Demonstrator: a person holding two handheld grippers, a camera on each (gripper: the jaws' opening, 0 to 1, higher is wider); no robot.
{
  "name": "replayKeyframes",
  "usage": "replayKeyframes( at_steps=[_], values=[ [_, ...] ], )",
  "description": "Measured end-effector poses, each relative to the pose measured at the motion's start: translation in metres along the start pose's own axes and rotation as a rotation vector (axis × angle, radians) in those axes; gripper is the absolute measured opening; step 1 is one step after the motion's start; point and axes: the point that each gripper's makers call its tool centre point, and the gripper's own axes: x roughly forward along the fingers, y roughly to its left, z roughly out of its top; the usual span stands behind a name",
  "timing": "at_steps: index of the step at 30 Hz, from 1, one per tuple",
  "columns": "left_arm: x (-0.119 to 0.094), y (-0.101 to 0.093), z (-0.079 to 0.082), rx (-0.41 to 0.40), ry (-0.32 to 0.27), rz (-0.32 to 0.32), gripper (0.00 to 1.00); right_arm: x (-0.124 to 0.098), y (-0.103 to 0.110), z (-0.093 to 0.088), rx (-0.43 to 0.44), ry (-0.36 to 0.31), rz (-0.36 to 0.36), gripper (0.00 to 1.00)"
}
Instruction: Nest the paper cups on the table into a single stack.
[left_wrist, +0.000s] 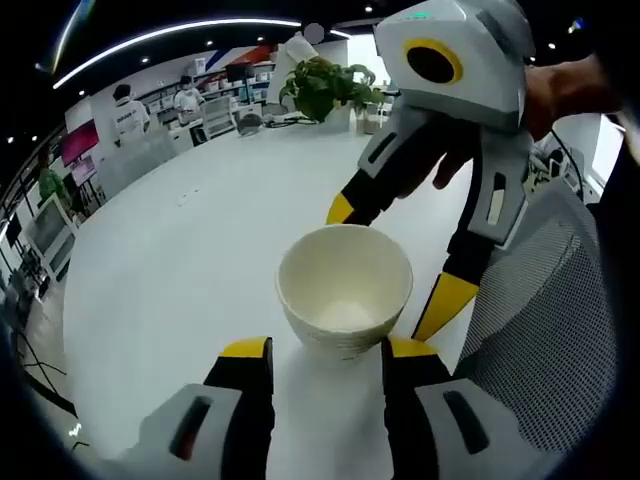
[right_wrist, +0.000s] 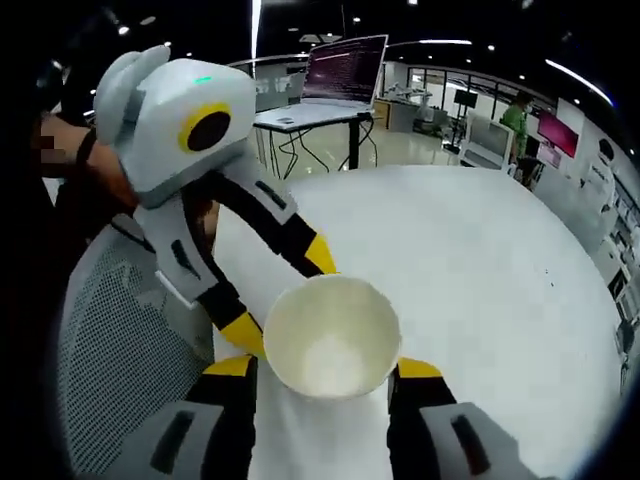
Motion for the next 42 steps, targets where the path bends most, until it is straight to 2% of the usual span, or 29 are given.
replayKeyframes(
  at_steps=[1, 4, 11, 24, 33, 39, 42],
  values=[
    [0.001, 0.003, -0.001, 0.000, 0.007, 0.023, 0.32, 0.000, -0.001, -0.003, -0.019, 0.024, 0.000, 0.53],
    [0.002, 0.008, -0.001, -0.007, 0.006, 0.016, 0.32, 0.001, -0.003, -0.002, -0.015, 0.017, -0.005, 0.52],
    [0.008, 0.017, 0.002, 0.033, 0.021, 0.007, 0.32, -0.001, -0.014, 0.000, -0.005, 0.009, -0.019, 0.50],
    [0.017, 0.048, 0.028, 0.059, 0.003, 0.010, 0.32, -0.004, -0.057, 0.012, 0.002, -0.014, -0.068, 0.49],
    [0.032, 0.076, 0.045, 0.054, -0.008, 0.007, 0.30, -0.005, -0.093, 0.018, 0.058, -0.040, -0.099, 0.49],
    [0.045, 0.091, 0.049, 0.068, 0.004, -0.006, 0.30, -0.005, -0.105, 0.019, 0.077, -0.041, -0.102, 0.49],
    [0.049, 0.092, 0.050, 0.067, 0.007, -0.010, 0.29, -0.004, -0.113, 0.017, 0.092, -0.043, -0.107, 0.49]
  ],
)
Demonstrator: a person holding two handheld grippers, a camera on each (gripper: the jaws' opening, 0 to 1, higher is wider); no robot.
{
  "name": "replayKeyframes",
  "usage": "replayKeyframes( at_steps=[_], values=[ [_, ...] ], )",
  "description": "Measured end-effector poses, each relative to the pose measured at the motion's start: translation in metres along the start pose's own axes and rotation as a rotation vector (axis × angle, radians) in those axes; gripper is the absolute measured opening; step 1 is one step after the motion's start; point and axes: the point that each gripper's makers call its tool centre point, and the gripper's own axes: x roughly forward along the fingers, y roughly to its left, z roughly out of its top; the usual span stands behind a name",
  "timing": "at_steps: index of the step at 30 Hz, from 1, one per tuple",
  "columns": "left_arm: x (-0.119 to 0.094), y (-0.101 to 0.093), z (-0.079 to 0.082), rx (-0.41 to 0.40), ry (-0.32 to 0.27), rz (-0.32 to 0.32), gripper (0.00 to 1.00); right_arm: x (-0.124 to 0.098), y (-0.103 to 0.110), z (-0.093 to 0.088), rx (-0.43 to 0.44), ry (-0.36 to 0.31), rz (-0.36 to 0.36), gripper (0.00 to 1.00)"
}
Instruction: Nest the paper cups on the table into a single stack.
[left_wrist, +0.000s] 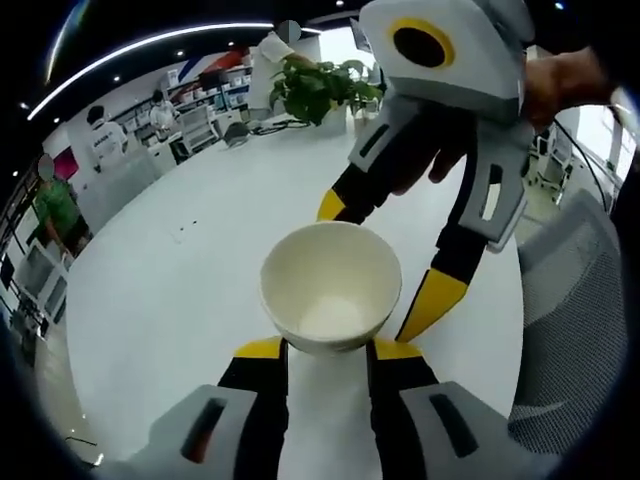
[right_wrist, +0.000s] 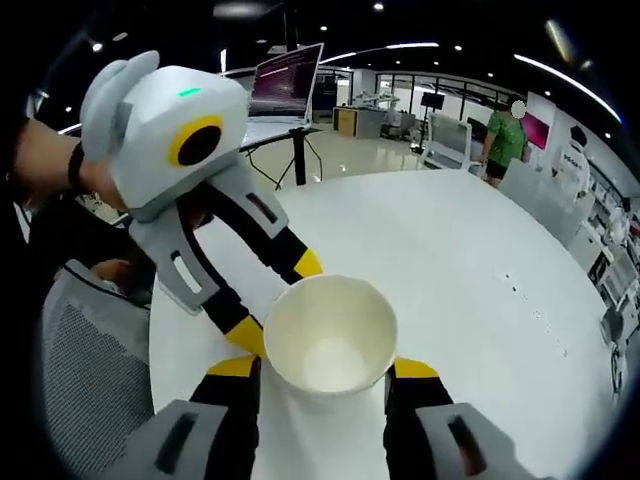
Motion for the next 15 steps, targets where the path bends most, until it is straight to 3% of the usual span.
replayKeyframes(
  at_steps=[8, 15],
  values=[
    [0.018, -0.001, -0.014, 0.000, 0.034, -0.027, 0.29, 0.008, 0.002, -0.010, 0.019, 0.027, 0.015, 0.49],
    [0.015, -0.002, -0.013, -0.038, 0.023, -0.030, 0.29, 0.011, 0.002, -0.012, 0.013, 0.033, 0.013, 0.48]
  ],
)
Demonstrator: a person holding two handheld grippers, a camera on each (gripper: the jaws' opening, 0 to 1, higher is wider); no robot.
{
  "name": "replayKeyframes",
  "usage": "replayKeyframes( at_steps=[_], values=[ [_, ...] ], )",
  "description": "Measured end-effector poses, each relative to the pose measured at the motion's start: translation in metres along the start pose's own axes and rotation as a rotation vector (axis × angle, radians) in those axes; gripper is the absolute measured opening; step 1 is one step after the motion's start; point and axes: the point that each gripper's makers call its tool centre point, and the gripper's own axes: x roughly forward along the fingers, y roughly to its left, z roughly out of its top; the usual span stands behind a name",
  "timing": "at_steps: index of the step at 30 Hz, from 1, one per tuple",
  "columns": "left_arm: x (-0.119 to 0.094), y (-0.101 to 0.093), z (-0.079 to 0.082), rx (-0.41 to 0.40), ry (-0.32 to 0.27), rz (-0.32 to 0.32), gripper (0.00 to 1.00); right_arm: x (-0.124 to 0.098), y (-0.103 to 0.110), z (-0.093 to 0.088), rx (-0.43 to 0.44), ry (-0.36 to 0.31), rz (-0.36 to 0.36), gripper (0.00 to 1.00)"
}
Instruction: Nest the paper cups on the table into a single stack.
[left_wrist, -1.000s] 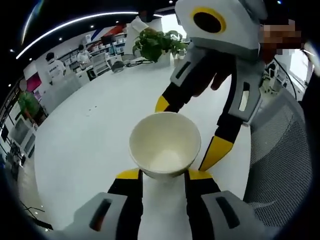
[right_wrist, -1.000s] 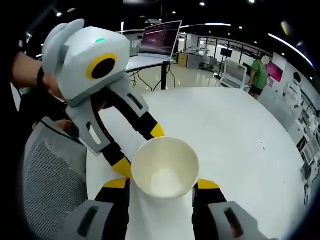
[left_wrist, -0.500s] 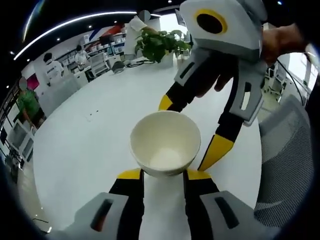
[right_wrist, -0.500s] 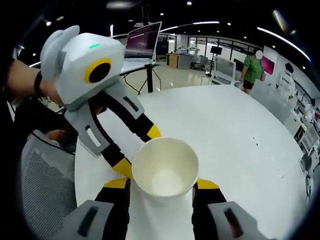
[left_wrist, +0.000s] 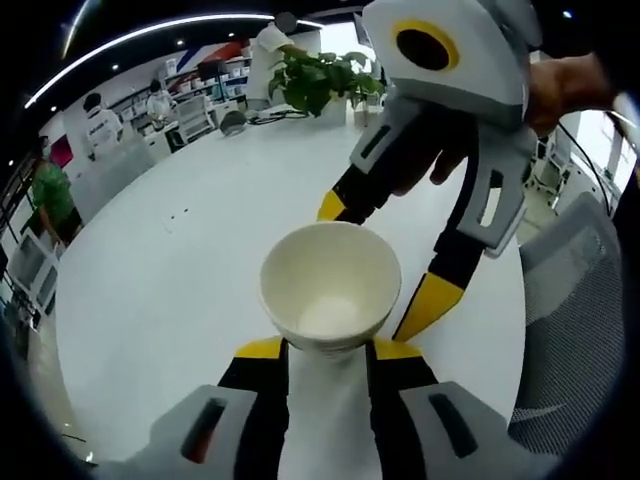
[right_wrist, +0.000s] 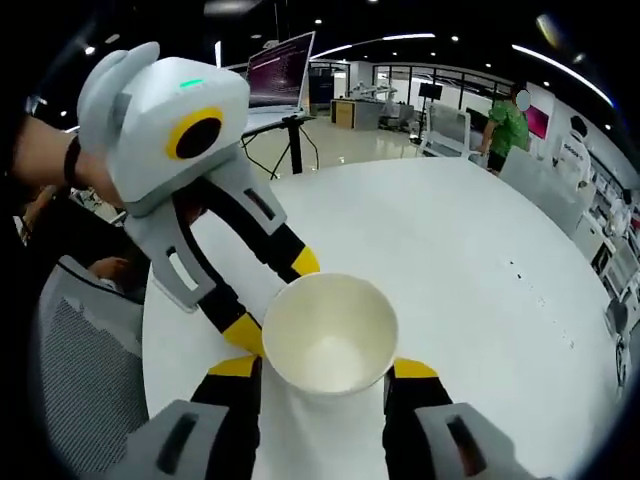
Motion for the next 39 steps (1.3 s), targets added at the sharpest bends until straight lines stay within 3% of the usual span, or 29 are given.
replayKeyframes(
  at_steps=[11, 19, 23, 35, 39],
  values=[
    [-0.002, -0.002, 0.001, -0.049, -0.008, 0.021, 0.28, 0.004, -0.003, -0.005, 0.036, 0.024, -0.013, 0.52],
    [-0.010, 0.002, 0.002, -0.105, -0.012, 0.054, 0.36, 0.006, -0.001, -0.005, 0.032, 0.040, -0.021, 0.57],
    [-0.016, 0.005, -0.010, -0.111, 0.030, 0.107, 0.43, 0.003, -0.001, -0.005, 0.038, 0.038, -0.047, 0.62],
    [-0.034, -0.014, -0.031, -0.174, 0.008, 0.150, 0.50, -0.007, 0.012, -0.018, 0.043, 0.040, -0.076, 0.68],
    [-0.043, -0.021, -0.041, -0.237, -0.015, 0.173, 0.50, -0.012, 0.019, -0.024, 0.022, 0.054, -0.089, 0.69]
  ],
)
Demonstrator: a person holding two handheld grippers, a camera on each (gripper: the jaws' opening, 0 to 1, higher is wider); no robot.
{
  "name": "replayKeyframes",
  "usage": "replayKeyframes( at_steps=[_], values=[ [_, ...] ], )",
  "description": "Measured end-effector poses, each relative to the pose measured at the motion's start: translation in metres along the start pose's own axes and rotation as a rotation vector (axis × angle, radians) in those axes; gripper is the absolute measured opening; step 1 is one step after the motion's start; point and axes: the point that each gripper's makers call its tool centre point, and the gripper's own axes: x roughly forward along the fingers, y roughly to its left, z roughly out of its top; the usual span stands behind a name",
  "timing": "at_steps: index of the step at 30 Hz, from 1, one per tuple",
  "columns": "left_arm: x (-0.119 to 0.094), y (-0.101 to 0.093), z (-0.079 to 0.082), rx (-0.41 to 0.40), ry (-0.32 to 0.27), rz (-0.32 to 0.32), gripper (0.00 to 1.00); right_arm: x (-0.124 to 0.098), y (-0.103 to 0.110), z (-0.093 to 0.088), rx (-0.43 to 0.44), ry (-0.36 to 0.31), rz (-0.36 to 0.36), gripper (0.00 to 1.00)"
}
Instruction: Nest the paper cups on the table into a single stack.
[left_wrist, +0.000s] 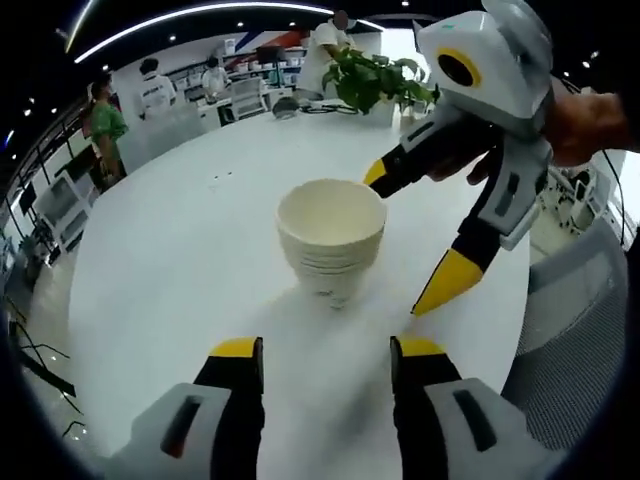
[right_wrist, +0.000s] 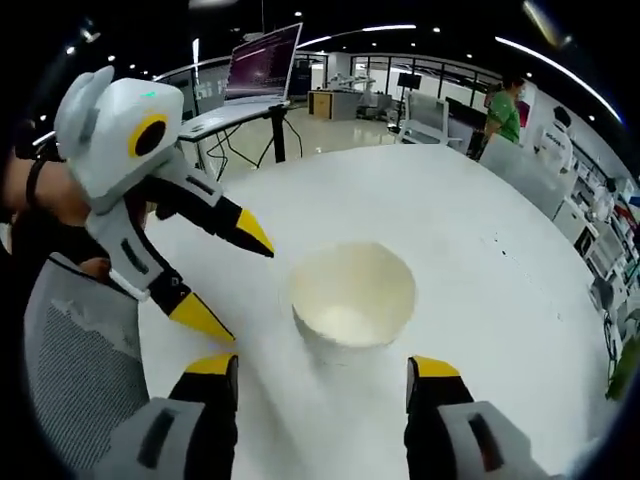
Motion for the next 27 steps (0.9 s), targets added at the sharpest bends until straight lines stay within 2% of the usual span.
replayKeyframes(
  at_steps=[1, 2, 7, 15, 27],
  values=[
    [-0.001, -0.001, -0.004, -0.009, 0.001, 0.001, 0.50, -0.001, 0.001, -0.003, -0.013, 0.007, -0.004, 0.69],
    [-0.007, -0.009, -0.023, -0.031, 0.010, 0.005, 0.51, -0.009, 0.012, -0.012, -0.033, 0.020, -0.016, 0.69],
    [-0.019, -0.010, -0.035, -0.067, -0.007, 0.019, 0.51, -0.017, 0.018, -0.018, 0.000, 0.000, -0.034, 0.70],
    [-0.037, -0.012, -0.048, -0.097, -0.024, 0.036, 0.52, -0.024, 0.029, -0.025, 0.056, -0.026, -0.055, 0.70],
    [-0.049, -0.019, -0.064, -0.115, -0.029, 0.022, 0.53, -0.032, 0.045, -0.042, 0.123, -0.033, -0.094, 0.70]
  ],
)
